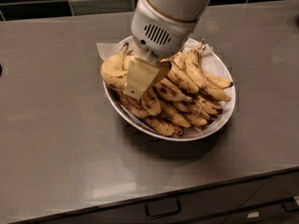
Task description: Pick banana from white bowl
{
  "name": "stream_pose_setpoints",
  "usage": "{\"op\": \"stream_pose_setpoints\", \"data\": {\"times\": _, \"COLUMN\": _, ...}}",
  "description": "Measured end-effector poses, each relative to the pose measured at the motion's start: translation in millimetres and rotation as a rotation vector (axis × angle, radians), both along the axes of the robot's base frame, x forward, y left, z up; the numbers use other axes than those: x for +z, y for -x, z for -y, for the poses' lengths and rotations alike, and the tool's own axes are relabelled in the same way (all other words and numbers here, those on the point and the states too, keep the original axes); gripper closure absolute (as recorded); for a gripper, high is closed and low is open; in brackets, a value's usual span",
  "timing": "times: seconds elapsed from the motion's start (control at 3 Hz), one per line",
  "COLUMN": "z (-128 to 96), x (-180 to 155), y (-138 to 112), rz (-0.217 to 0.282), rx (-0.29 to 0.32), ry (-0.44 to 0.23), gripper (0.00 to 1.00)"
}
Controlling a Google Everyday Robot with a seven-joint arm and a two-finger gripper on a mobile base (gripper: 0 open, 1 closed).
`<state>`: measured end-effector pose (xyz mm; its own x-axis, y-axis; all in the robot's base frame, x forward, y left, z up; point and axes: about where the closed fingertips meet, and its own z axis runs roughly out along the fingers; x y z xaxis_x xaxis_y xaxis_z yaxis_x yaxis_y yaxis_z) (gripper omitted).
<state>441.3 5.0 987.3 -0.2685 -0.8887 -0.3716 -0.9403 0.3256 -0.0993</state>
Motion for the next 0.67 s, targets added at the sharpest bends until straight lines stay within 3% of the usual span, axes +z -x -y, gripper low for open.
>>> {"op": "stream_pose_setpoints", "data": {"times": 0.67, "z": 8, "x": 23, "y": 8, "rz": 0.070, "rx": 0.035, "ry": -0.116, "gripper": 1.00}}
